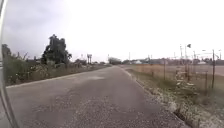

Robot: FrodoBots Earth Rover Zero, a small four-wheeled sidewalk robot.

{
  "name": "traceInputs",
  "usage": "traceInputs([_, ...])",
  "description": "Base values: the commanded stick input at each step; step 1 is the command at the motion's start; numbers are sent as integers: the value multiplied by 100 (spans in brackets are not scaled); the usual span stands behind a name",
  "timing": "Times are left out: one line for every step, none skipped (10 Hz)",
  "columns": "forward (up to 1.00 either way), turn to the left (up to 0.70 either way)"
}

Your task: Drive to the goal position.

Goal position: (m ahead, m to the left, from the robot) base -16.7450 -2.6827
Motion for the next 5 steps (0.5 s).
traceInputs([9, 0])
traceInputs([8, 0])
traceInputs([8, 0])
traceInputs([8, 0])
traceInputs([8, 0])
